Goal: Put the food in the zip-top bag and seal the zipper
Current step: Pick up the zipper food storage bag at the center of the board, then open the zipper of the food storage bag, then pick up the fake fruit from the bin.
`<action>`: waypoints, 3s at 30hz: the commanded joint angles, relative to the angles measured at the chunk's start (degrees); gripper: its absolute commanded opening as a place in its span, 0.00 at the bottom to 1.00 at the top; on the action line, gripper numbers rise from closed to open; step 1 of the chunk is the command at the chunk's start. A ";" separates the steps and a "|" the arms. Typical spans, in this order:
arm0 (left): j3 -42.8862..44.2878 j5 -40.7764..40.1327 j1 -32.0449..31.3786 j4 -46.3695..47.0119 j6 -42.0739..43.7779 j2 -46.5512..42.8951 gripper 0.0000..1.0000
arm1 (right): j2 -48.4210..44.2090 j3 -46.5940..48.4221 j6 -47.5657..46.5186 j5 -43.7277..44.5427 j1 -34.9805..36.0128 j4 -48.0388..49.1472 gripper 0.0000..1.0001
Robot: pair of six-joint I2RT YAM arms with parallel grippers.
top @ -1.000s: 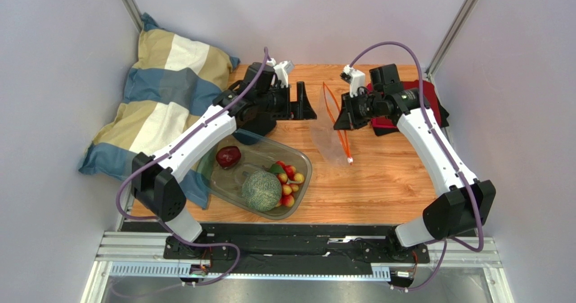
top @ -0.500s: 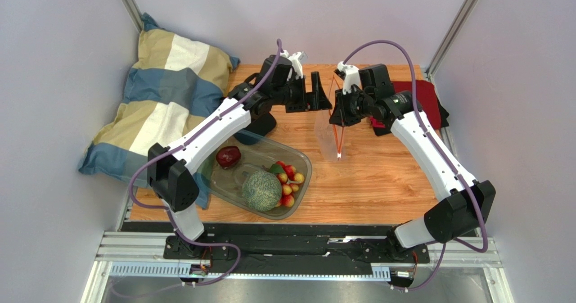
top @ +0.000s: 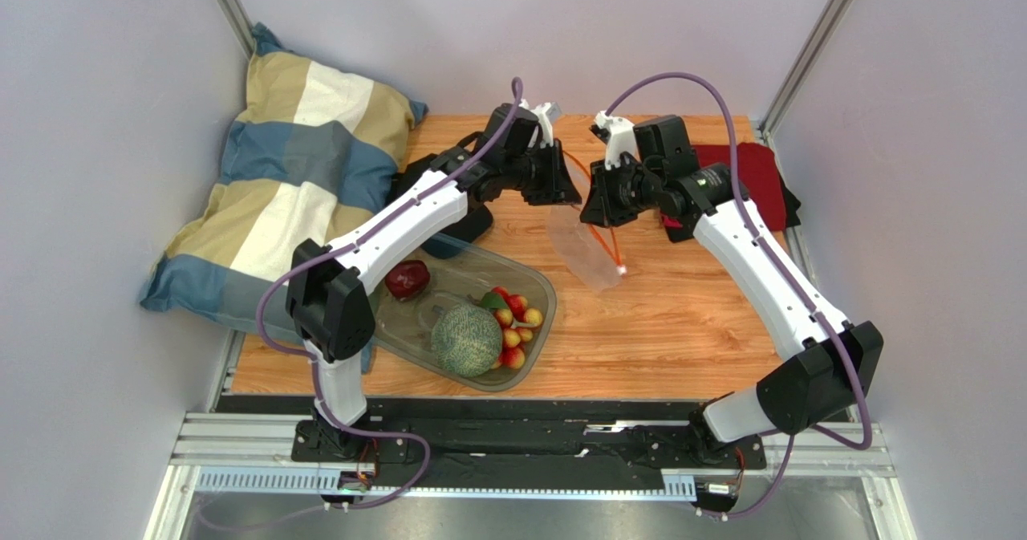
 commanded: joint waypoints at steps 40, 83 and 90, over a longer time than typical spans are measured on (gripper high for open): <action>-5.28 9.05 5.34 -27.13 37.22 -11.03 0.00 | -8.17 -11.81 -17.31 -16.29 -13.15 -20.25 0.00; -36.14 -21.46 -8.67 -29.14 86.80 -33.96 0.53 | -1.83 -15.07 -9.04 -19.46 -13.16 -10.57 0.00; -32.40 -14.44 2.34 -31.86 89.01 -33.62 0.53 | -2.36 -15.69 -9.48 -18.84 -13.16 -10.75 0.00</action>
